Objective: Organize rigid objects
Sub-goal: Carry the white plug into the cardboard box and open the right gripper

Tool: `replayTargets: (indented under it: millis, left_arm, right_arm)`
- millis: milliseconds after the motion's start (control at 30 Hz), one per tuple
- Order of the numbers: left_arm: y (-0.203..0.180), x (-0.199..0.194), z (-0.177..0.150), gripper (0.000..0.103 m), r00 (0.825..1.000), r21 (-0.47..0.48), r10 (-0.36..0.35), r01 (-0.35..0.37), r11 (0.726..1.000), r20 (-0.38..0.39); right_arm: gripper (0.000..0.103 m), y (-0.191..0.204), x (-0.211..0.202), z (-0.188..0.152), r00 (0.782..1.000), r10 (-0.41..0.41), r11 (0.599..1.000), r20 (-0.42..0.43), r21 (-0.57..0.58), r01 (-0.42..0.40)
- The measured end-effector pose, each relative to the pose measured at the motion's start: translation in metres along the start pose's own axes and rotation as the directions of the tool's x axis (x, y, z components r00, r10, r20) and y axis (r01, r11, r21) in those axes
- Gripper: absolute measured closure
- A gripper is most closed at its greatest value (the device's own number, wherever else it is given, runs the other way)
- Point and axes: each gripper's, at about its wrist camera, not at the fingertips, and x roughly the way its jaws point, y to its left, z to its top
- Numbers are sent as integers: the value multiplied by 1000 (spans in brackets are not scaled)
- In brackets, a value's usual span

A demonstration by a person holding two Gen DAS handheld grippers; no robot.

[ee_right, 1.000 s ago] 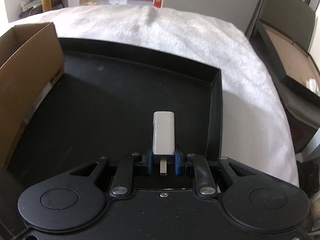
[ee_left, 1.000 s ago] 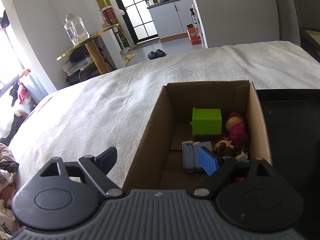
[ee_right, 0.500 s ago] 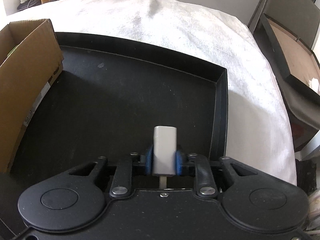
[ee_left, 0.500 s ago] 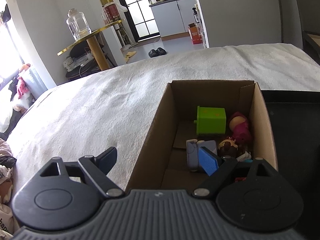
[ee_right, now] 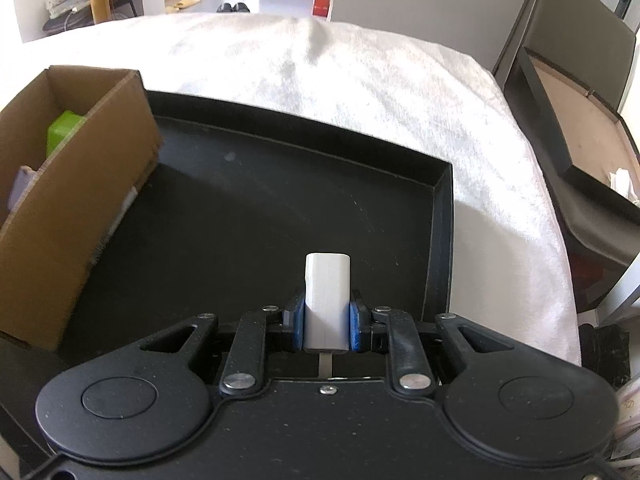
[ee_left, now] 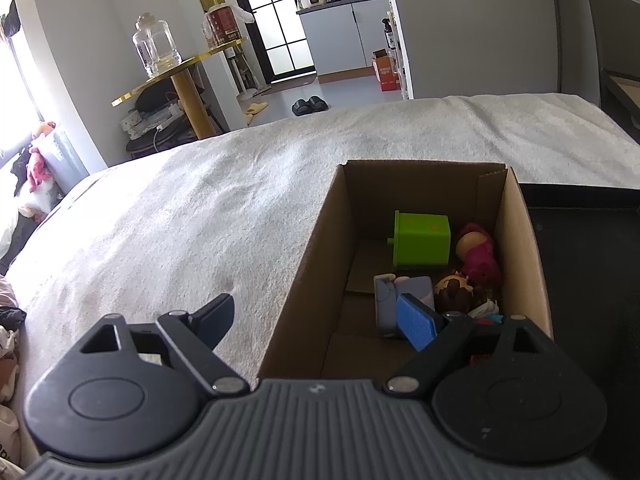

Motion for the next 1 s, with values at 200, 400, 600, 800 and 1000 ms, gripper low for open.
replayTargets:
  millis: [200, 400, 600, 800, 1000]
  left_arm:
    - [9, -1, -3, 16, 1000, -24, -24, 24, 999, 5]
    - [18, 0, -7, 16, 998, -47, -53, 54, 997, 16]
    - [32, 5, -12, 39, 996, -92, -94, 94, 991, 12]
    - [45, 11, -18, 73, 992, -137, -127, 125, 983, -12]
    - [53, 12, -23, 90, 986, -154, -165, 161, 975, -14]
  right_arm:
    - [82, 9, -17, 6, 998, 13, 1000, 55, 0, -13]
    - [82, 23, -32, 10, 991, 37, 999, 131, -9, -36]
    - [82, 40, -47, 18, 975, 69, 997, 213, -31, -63]
    - [82, 58, -58, 27, 960, 98, 995, 264, -58, -86]
    - [82, 78, -71, 35, 943, 141, 989, 300, -91, -119]
